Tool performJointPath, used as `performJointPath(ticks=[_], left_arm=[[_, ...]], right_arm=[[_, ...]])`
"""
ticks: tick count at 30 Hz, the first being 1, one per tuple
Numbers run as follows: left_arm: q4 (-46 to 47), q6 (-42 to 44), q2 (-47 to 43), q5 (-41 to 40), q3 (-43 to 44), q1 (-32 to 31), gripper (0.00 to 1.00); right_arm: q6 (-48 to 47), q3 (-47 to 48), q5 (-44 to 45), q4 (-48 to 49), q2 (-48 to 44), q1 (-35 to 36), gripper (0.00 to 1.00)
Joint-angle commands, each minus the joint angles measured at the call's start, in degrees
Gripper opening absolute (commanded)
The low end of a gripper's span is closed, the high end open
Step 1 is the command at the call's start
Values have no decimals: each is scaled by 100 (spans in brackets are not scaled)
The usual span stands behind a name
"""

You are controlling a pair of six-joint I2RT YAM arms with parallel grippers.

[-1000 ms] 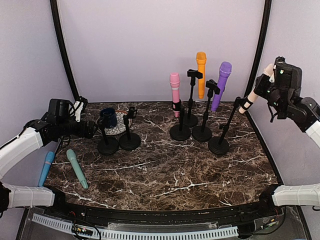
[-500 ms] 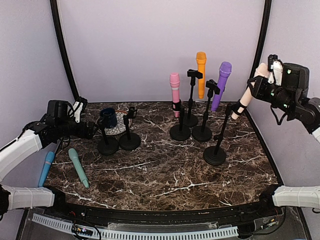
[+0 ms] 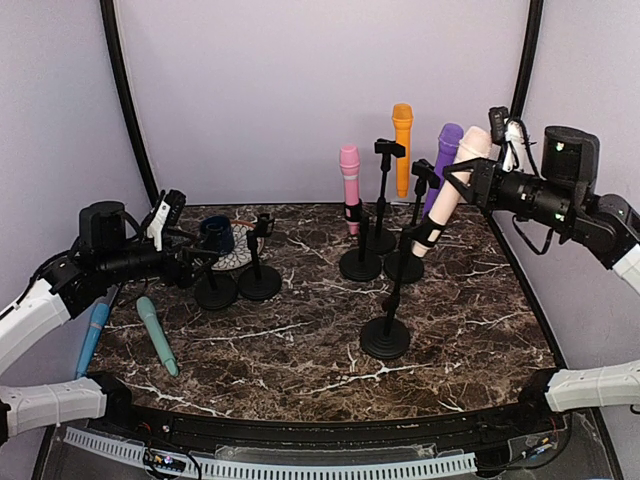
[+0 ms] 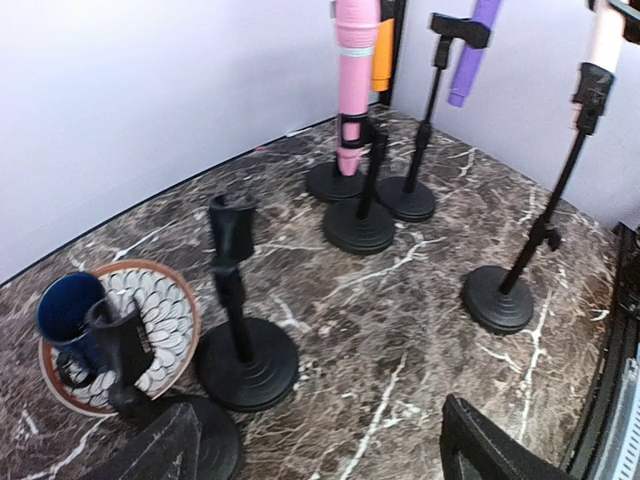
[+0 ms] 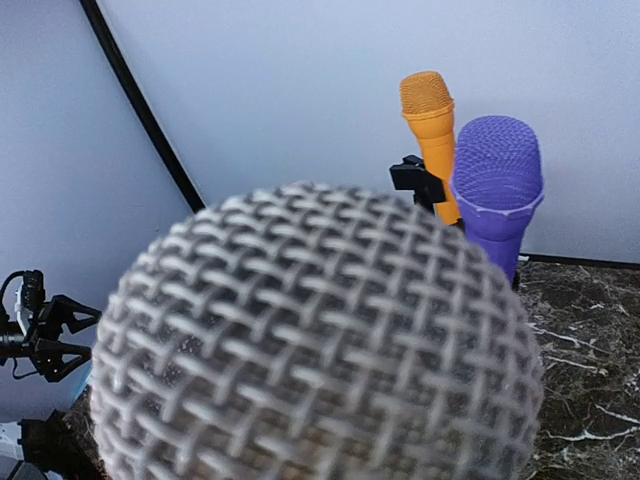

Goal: Remove the microphone from the stand
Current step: Pick up the microphone stand with the microphone from the corner of the board, then place the microphone stand with the microphone at the center of the board.

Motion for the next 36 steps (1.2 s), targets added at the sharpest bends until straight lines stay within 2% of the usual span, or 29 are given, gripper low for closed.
performJointPath(ticks=[1,7,14,18,24,31,36], left_arm=[[192,-174,-89,-76,87,-752,84],[593,-839,71,-470,83,-1653,83],[1678,-1731,646,-942,-82,-2499,82],[1997,-2258,1093,-1224,-209,-2620,82],[2896,-3305,1393,-1109,-718,-2630,82],[3629,-4109,1983,-913,-855,-2715,79],[3982,-4337,2428,-849,-738,-2775,76]], right_arm=[[127,6,-65,1622,206,451,15],[-45,-93,203,2628,571,1114,16],[-146,25,598,3638,1267,1580,15],[-117,119,764,3906,1628,1783,15],[-154,112,1021,4035,1885,1962,16],[-161,5,1137,3978,1842,1985,23],[-109,-162,1276,3889,1712,1984,41]])
